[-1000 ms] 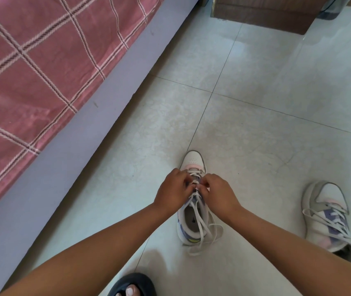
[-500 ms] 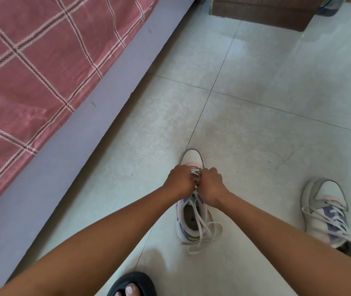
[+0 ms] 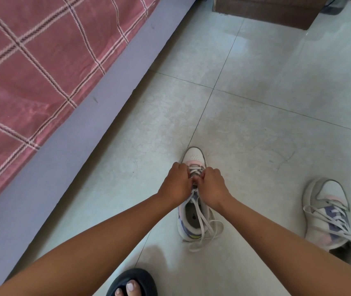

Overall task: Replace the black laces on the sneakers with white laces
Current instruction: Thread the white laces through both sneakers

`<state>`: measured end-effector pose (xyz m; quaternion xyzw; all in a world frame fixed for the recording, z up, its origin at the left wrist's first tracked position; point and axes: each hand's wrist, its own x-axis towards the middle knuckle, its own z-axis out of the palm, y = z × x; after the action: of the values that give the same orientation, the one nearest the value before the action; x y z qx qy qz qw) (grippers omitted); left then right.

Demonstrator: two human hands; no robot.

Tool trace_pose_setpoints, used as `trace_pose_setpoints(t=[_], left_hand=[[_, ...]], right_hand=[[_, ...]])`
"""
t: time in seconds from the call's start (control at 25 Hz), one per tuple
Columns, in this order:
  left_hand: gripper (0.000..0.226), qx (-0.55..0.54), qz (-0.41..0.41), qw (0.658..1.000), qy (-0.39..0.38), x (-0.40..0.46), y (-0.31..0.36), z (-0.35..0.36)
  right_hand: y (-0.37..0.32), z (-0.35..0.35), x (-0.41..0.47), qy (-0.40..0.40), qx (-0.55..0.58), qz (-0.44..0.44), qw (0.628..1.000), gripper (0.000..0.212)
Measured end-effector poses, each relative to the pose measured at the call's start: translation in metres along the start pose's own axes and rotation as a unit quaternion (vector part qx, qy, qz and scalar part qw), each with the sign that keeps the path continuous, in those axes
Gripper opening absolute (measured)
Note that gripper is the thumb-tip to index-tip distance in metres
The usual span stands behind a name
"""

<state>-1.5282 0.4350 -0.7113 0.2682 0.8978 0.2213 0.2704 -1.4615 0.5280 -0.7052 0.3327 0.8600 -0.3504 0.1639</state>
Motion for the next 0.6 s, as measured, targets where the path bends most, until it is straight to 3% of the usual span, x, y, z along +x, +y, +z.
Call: trace_pose_setpoints(t=[0.12, 0.32, 0.48, 0.6], left_hand=[[0.020, 0.085, 0.048, 0.995, -0.016, 0.002, -0.001, 0.000], [0.015, -0.024, 0.097, 0.995, 0.026, -0.014, -0.012, -0.004], [0.011, -0.090, 0.057, 0.993, 0.048, -0.020, -0.011, -0.002], [0.013, -0.065, 0.041, 0.997, 0.025, -0.023, -0.009, -0.001]], right_hand=[[-0.002, -0.010, 0.006, -0.050, 0.009, 0.015, 0.999, 0.014], [0.014, -0.016, 0.000, -0.043, 0.176, -0.009, 0.983, 0.024], [0.017, -0.015, -0.005, -0.015, 0.164, -0.022, 0.986, 0.017], [0.015, -0.016, -0.011, -0.006, 0.117, -0.046, 0.992, 0.013]])
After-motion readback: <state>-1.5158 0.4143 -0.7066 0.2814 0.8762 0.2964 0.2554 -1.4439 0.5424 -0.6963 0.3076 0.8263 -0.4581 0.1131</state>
